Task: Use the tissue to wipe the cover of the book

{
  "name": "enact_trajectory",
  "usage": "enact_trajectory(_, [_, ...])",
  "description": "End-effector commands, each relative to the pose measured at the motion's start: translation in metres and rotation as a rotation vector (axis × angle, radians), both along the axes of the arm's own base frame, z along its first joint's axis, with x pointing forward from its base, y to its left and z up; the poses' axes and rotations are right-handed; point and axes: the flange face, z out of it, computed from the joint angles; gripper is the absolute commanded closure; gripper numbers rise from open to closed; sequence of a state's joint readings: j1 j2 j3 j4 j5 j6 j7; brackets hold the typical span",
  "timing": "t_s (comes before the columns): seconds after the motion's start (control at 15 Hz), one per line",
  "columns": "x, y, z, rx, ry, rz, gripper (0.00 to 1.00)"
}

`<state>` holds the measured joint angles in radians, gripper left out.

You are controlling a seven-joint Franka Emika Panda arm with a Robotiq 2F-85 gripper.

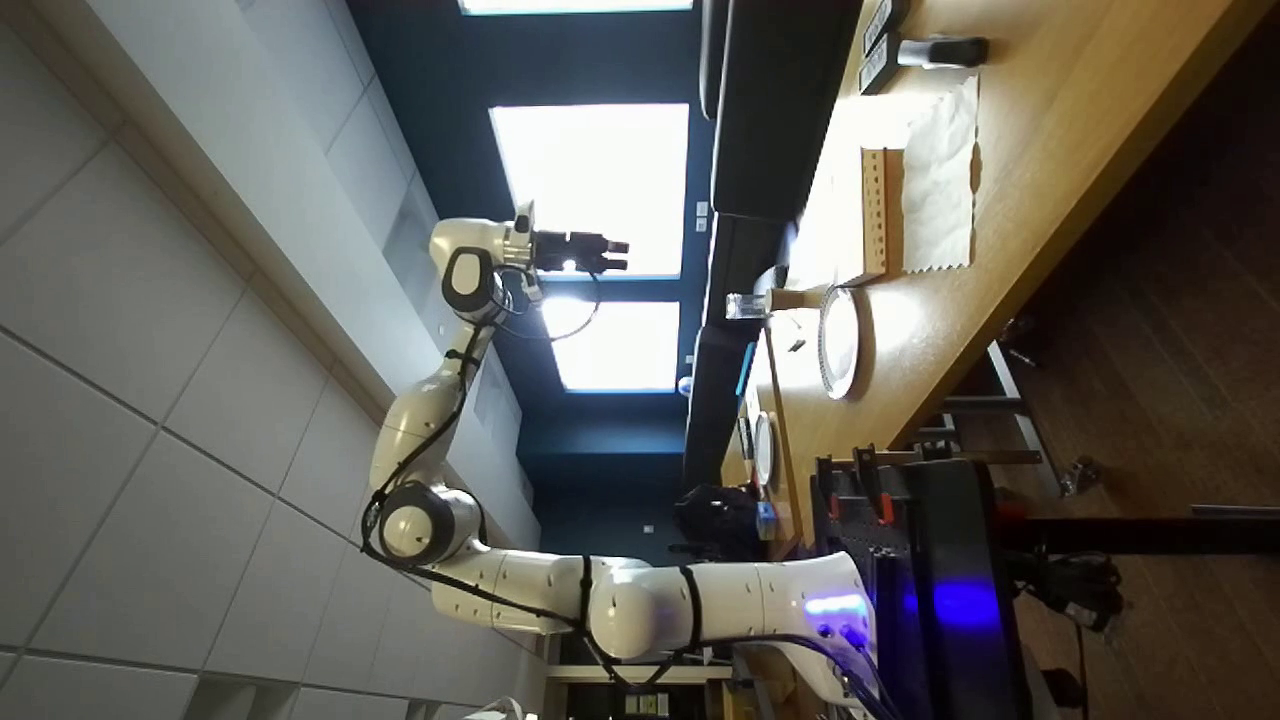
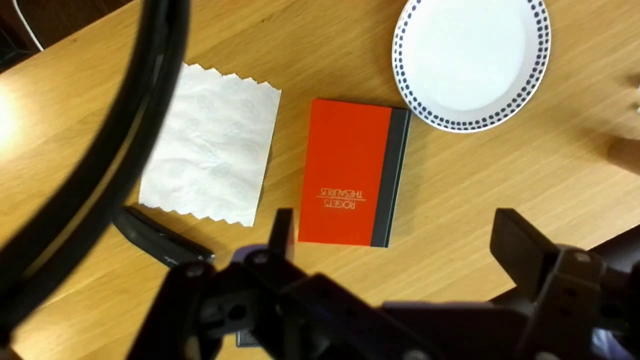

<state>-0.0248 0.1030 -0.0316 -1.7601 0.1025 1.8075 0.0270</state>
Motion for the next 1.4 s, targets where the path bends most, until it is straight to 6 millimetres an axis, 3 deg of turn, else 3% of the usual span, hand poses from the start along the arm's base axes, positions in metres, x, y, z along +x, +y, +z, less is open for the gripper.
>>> enact_trajectory(0.0, [0.024, -0.035, 0.022, -0.007, -0.023, -0.052, 0.0])
enact_trajectory(0.33, [0.048, -0.073, 0.005, -0.031, 0.0, -0.1, 0.0])
enact_trajectory(0.8, [0.082, -0.103, -0.048, -0.028, 0.019, -0.167, 0.0])
enact_trajectory(1.33, [0.091, -0.15, -0.1, -0.026, 0.056, -0.211, 0.0])
